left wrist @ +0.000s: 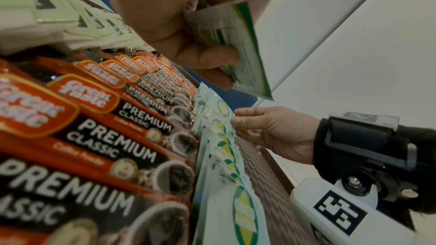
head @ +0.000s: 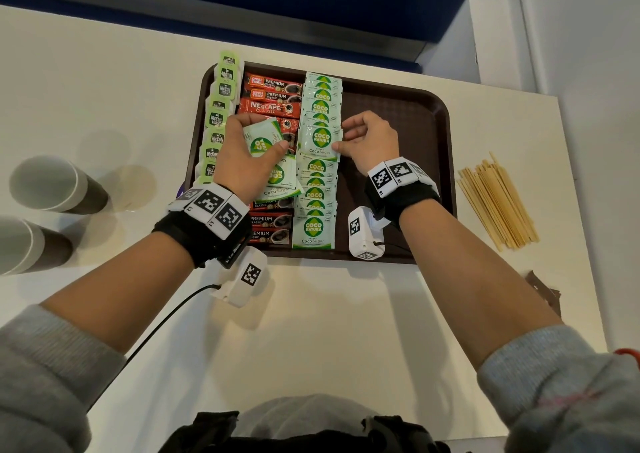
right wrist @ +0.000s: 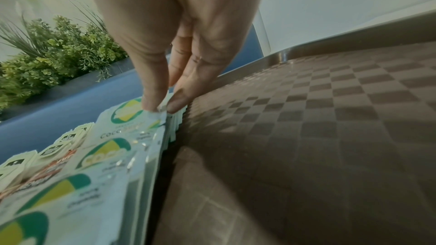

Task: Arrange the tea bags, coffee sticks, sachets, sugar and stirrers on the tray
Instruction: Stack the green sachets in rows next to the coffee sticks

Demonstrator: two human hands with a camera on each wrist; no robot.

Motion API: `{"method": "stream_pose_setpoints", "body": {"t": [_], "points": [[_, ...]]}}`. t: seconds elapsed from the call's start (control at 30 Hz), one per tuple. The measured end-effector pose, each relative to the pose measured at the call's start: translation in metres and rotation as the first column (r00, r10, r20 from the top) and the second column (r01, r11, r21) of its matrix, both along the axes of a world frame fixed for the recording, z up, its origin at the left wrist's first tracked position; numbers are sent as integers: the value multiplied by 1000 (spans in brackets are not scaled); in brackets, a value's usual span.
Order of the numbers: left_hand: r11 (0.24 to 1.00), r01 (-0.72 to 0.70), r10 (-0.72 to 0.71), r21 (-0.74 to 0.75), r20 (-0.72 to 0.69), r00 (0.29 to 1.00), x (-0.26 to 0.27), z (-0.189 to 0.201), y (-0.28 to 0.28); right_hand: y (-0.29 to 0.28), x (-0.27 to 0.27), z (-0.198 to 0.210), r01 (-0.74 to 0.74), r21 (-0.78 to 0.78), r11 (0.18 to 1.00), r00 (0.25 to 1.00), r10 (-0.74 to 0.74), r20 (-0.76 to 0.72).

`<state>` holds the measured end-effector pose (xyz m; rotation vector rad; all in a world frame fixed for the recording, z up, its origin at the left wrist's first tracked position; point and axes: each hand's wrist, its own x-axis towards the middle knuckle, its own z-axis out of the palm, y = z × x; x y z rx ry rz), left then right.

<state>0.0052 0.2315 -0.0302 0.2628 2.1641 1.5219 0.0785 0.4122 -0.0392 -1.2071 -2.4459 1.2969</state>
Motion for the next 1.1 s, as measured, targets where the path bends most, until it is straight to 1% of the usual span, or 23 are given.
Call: {"method": "stream_pose_setpoints", "body": {"t": [0.27, 0.43, 0.5, 0.57, 0.63, 0.73, 0.93, 1.1], "points": [[1000, -3, 3, 3, 5, 1000, -1, 0, -1, -5, -1, 0, 12, -18, 1000, 1000, -12, 3], [1000, 12, -12, -16, -27, 1000, -3, -1, 0, -5, 1, 0, 20, -5, 1000, 1000, -20, 12], [999, 33, -35, -36, -50, 998, -4, 0, 3, -5, 2, 0, 32, 4, 999, 999, -32, 12], [995, 84, -88, -56, -54, 995, -7, 3, 7, -5, 2, 1, 49, 1, 999, 999, -49, 7], [986, 152, -156, -75, -51, 986, -8, 6, 14, -5, 1, 2, 68, -20, 997, 998, -68, -3], [974, 206, -210, -98, -42, 977, -9, 9, 23, -5, 2, 4, 72, -53, 996, 997, -72, -15], [951, 277, -278, -137, 13, 961, -6, 7, 31, -8, 0, 3, 48, -97, 994, 998, -53, -44], [954, 268, -268, -138, 15, 963, -5, 6, 31, -10, -3, 5, 16, -100, 995, 998, -21, -53]]}}
